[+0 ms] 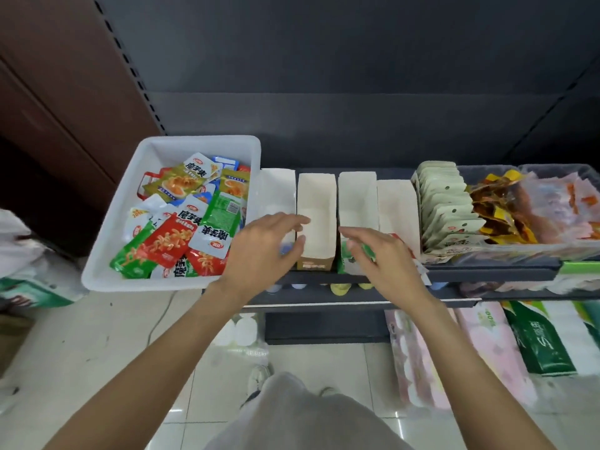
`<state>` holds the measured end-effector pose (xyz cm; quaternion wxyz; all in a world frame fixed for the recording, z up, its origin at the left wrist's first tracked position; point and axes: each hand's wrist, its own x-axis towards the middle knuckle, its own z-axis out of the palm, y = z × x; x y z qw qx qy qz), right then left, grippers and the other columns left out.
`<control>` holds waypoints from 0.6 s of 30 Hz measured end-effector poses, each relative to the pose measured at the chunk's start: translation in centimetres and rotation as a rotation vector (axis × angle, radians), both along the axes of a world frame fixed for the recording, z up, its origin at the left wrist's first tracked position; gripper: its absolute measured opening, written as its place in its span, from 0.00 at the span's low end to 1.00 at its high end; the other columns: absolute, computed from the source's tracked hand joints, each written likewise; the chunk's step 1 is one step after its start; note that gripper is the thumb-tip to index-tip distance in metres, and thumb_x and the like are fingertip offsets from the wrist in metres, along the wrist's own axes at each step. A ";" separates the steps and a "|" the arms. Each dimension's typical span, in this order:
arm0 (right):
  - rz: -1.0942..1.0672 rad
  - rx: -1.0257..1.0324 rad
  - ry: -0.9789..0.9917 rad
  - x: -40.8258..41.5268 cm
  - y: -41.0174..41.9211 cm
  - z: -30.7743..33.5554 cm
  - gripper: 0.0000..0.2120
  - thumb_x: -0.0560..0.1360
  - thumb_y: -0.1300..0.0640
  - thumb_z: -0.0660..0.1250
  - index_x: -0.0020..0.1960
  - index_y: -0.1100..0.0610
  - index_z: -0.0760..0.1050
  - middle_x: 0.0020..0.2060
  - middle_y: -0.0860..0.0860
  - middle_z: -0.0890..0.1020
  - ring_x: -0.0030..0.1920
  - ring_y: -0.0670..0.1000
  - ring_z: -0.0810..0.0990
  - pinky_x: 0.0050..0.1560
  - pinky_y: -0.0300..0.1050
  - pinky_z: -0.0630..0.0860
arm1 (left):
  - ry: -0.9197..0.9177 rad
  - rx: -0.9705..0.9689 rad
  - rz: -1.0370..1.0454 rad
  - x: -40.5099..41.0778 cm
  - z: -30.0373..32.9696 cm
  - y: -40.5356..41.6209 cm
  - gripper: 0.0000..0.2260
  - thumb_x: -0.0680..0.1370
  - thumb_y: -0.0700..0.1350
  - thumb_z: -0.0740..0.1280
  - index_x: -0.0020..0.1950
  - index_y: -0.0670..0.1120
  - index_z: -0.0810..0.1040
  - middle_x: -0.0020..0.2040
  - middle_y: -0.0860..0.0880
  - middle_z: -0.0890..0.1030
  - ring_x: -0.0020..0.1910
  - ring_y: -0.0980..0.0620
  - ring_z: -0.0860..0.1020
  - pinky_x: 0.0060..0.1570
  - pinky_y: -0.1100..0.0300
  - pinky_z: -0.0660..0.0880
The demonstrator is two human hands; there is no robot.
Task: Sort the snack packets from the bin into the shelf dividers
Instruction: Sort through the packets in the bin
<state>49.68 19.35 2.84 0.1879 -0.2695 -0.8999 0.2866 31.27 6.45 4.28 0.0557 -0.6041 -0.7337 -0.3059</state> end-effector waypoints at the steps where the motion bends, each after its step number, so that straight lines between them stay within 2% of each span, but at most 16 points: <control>1: 0.018 -0.019 0.046 -1.4 -0.8 0.7 0.14 0.80 0.54 0.60 0.64 0.52 0.75 0.59 0.47 0.80 0.57 0.46 0.78 0.58 0.39 0.73 | -0.009 0.054 0.101 -1.7 -0.2 -1.1 0.12 0.76 0.48 0.63 0.57 0.47 0.78 0.46 0.51 0.82 0.42 0.53 0.79 0.40 0.62 0.75; 2: 0.052 -0.024 0.073 -3.1 -1.7 1.1 0.14 0.80 0.56 0.60 0.64 0.52 0.76 0.59 0.47 0.80 0.57 0.46 0.79 0.58 0.40 0.74 | -0.027 0.048 0.215 -3.6 -0.6 -2.2 0.12 0.75 0.47 0.65 0.57 0.46 0.77 0.46 0.50 0.82 0.42 0.51 0.79 0.39 0.61 0.75; 4: 0.151 0.003 0.073 -6.9 -3.6 1.7 0.13 0.80 0.58 0.61 0.63 0.53 0.76 0.57 0.48 0.81 0.56 0.47 0.79 0.57 0.42 0.75 | -0.093 -0.087 0.424 -7.6 -1.8 -3.9 0.13 0.75 0.45 0.67 0.59 0.44 0.75 0.49 0.47 0.81 0.46 0.48 0.78 0.39 0.59 0.73; 6: 0.260 0.052 0.010 -11.3 -5.5 1.6 0.13 0.79 0.59 0.61 0.62 0.55 0.77 0.57 0.50 0.81 0.55 0.50 0.79 0.53 0.46 0.76 | -0.143 -0.277 0.541 -11.2 -3.0 -5.4 0.15 0.75 0.45 0.67 0.61 0.44 0.75 0.54 0.45 0.80 0.52 0.44 0.76 0.47 0.53 0.73; 8: 0.331 0.115 -0.078 -15.8 -7.0 0.8 0.13 0.79 0.58 0.61 0.61 0.56 0.77 0.56 0.51 0.82 0.54 0.52 0.79 0.51 0.47 0.77 | -0.138 -0.447 0.546 -13.9 -4.0 -6.7 0.17 0.75 0.45 0.66 0.64 0.44 0.75 0.59 0.42 0.78 0.58 0.41 0.73 0.58 0.49 0.69; 10: 0.358 0.236 -0.180 -19.7 -8.4 -0.5 0.14 0.78 0.56 0.63 0.61 0.57 0.77 0.55 0.53 0.81 0.54 0.53 0.79 0.51 0.50 0.78 | -0.115 -0.523 0.494 -15.5 -4.8 -7.5 0.19 0.74 0.47 0.68 0.64 0.45 0.75 0.62 0.42 0.76 0.61 0.41 0.70 0.64 0.50 0.64; 11: 0.353 0.310 -0.255 -21.3 -9.0 -1.1 0.16 0.76 0.54 0.65 0.62 0.58 0.75 0.56 0.54 0.80 0.55 0.54 0.78 0.53 0.51 0.77 | -0.112 -0.525 0.470 -16.0 -5.0 -7.7 0.19 0.74 0.48 0.69 0.64 0.46 0.75 0.62 0.43 0.75 0.61 0.42 0.70 0.64 0.51 0.64; 13: 0.317 0.395 -0.413 -23.5 -9.7 -2.0 0.26 0.72 0.49 0.71 0.63 0.61 0.69 0.57 0.56 0.77 0.57 0.56 0.77 0.57 0.51 0.75 | -0.099 -0.499 0.442 -16.4 -5.2 -8.0 0.20 0.73 0.49 0.70 0.64 0.47 0.76 0.62 0.45 0.75 0.61 0.43 0.70 0.64 0.51 0.65; 15: 0.260 0.344 -0.518 -24.6 -9.8 -2.4 0.32 0.68 0.46 0.75 0.62 0.61 0.65 0.54 0.56 0.77 0.53 0.56 0.78 0.53 0.50 0.77 | -0.086 -0.482 0.423 -16.5 -5.2 -8.2 0.19 0.73 0.49 0.70 0.64 0.48 0.76 0.62 0.46 0.75 0.61 0.44 0.70 0.63 0.52 0.66; 16: 0.252 0.319 -0.550 -24.9 -9.7 -2.5 0.32 0.68 0.46 0.75 0.62 0.61 0.64 0.52 0.56 0.77 0.51 0.56 0.79 0.49 0.49 0.77 | -0.082 -0.476 0.417 -16.6 -5.4 -8.3 0.19 0.73 0.50 0.70 0.64 0.49 0.76 0.63 0.47 0.74 0.61 0.45 0.70 0.63 0.53 0.66; 18: 0.307 0.344 -0.578 -24.8 -9.4 -2.6 0.24 0.72 0.47 0.71 0.59 0.61 0.68 0.50 0.55 0.78 0.48 0.56 0.80 0.45 0.49 0.77 | -0.073 -0.474 0.415 -16.7 -5.7 -8.3 0.20 0.73 0.52 0.69 0.64 0.50 0.76 0.63 0.48 0.74 0.61 0.46 0.70 0.63 0.54 0.66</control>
